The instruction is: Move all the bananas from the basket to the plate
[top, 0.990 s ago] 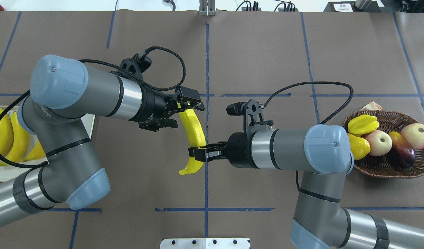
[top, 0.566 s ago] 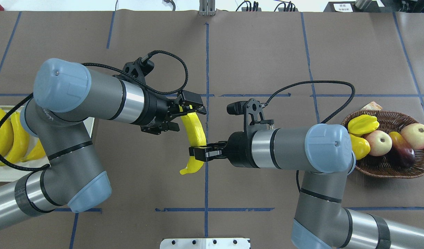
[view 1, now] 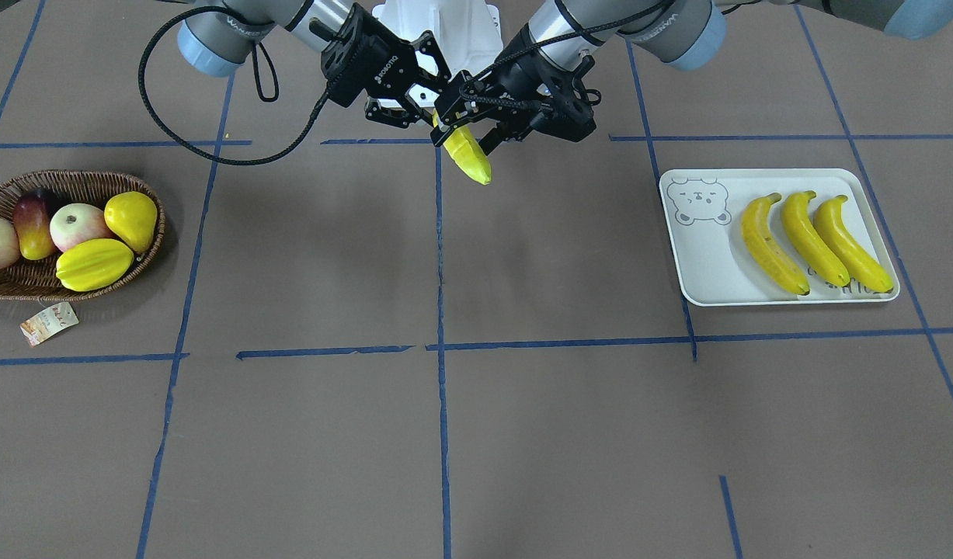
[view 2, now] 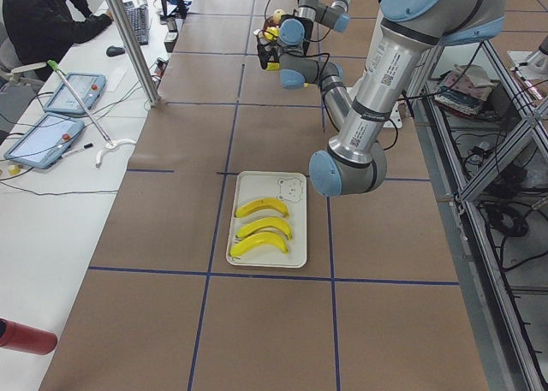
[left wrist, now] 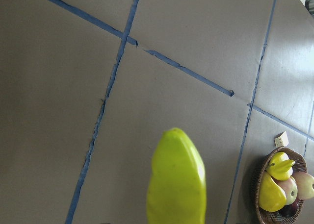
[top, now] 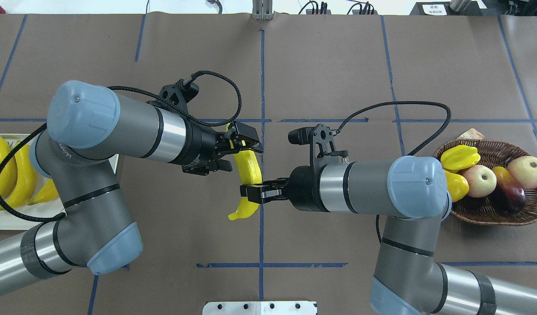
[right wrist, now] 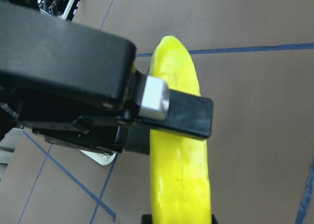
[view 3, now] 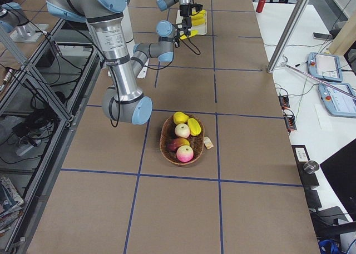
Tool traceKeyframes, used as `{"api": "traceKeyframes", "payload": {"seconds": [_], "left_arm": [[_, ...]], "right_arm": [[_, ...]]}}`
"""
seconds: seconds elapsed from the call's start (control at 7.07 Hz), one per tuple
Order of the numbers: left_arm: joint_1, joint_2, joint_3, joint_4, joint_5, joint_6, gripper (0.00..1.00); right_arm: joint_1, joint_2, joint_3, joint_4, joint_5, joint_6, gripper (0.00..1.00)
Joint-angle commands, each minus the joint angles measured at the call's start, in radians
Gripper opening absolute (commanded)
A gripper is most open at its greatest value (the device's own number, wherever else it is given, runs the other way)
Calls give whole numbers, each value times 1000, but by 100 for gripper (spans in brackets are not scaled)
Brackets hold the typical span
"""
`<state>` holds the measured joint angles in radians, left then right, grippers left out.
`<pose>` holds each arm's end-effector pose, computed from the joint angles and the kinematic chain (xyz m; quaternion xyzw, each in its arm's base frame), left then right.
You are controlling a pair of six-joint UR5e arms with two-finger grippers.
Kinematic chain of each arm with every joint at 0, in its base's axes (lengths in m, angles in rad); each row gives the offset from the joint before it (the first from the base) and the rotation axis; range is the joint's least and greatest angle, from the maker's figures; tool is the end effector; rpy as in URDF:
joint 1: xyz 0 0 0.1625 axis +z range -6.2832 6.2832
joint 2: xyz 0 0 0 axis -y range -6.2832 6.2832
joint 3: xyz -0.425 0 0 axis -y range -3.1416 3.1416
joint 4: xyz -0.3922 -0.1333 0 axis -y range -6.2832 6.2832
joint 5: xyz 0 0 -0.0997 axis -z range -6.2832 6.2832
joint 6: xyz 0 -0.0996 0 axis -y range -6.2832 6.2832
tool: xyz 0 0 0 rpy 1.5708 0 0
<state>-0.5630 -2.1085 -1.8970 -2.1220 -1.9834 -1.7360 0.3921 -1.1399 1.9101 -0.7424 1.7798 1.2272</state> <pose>0.4390 -0.3874 0.1450 -0.0269 0.6544 -0.1405 0.7425 -0.4686 -0.3157 0.1732 0.1885 -0.6914 -0.0579 0.6950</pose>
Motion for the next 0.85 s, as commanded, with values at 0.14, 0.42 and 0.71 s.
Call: {"api": "traceKeyframes", "payload": {"seconds": [0.14,0.42,0.71], "left_arm": [[3,10,-5,-1,-2,18,0],[3,12,-4,-1,-2,18,0],[3,12,-4,-1,0,18,0]], "right_arm": [[2,-11,4,-8,-3,2,99],[2,-12,13,-12,-17,2,100],[4,-12,62,-81,-11,2,100]]}}
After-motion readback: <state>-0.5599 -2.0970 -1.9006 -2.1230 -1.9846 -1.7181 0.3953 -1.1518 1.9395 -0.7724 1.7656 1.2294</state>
